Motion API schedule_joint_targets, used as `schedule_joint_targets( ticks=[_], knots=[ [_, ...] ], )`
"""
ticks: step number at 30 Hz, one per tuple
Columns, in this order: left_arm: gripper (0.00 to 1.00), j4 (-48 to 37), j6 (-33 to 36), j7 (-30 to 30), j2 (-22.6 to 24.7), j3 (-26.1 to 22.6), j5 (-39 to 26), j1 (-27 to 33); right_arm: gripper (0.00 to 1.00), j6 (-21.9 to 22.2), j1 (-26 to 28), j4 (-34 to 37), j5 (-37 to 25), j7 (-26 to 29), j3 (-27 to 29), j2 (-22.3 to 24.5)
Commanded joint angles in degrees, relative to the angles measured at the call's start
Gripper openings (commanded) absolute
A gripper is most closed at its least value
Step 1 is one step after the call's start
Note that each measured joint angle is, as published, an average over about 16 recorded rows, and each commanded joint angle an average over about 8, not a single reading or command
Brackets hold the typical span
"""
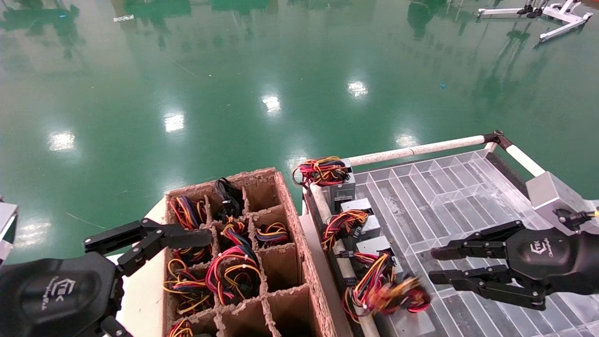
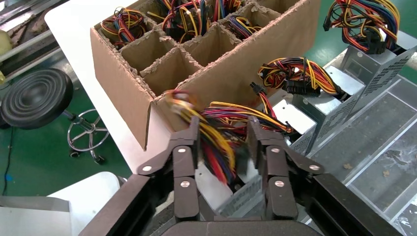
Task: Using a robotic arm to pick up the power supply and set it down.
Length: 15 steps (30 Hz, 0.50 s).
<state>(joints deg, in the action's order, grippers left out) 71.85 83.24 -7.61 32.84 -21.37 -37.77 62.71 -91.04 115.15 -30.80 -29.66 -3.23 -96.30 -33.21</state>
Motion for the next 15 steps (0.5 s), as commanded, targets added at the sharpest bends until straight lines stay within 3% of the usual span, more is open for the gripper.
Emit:
schedule_joint_targets(
  ticks=[1, 9, 15],
  knots=[
    [1.0, 0.0, 0.0, 0.0, 0.0, 0.0, 0.0, 0.0, 1.0, 0.0, 0.0, 0.0, 0.0, 0.0, 0.0, 0.0],
    [1.0, 0.0, 0.0, 0.0, 0.0, 0.0, 0.0, 0.0, 1.0, 0.1, -0.8, -0.8, -0.3, 0.3, 1.3, 0.0],
    [1.0, 0.0, 0.0, 0.0, 0.0, 0.0, 0.0, 0.0, 1.0, 0.5, -4.8, -3.9, -1.2, 1.3, 7.3, -0.1]
  ],
)
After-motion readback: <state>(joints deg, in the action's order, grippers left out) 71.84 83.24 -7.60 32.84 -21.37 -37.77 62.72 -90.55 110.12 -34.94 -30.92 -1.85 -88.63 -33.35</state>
